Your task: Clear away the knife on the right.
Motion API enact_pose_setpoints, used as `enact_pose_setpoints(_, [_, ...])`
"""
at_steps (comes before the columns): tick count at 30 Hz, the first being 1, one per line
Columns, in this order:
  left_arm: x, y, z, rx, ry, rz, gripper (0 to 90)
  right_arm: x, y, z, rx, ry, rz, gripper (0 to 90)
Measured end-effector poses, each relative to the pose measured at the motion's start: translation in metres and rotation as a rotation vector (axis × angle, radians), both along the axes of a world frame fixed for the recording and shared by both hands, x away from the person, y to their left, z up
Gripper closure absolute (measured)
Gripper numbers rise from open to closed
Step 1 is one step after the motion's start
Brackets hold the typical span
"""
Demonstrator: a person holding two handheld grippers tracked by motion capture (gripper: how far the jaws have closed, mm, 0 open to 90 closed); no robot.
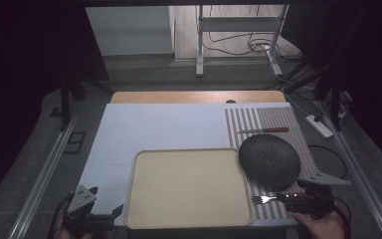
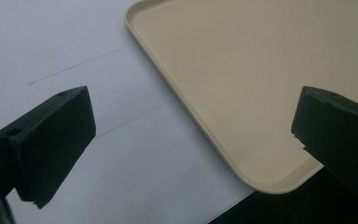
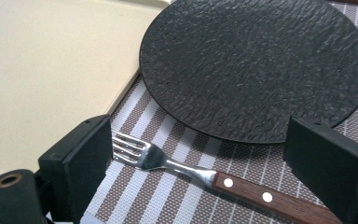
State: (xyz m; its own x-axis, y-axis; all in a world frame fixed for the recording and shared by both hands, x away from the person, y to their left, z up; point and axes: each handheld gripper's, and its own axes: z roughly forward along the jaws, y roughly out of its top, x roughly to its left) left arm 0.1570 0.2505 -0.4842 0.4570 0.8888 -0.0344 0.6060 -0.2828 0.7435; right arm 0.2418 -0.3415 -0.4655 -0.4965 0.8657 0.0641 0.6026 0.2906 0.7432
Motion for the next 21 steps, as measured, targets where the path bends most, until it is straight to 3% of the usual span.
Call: enact_pose_setpoints(21, [-0.0006,-0.0003,0.0000,-0.002,-0.001,-0.016,0.0,0.0019,0.0011,-0.0002,-0.004,0.020,0.019,10.5])
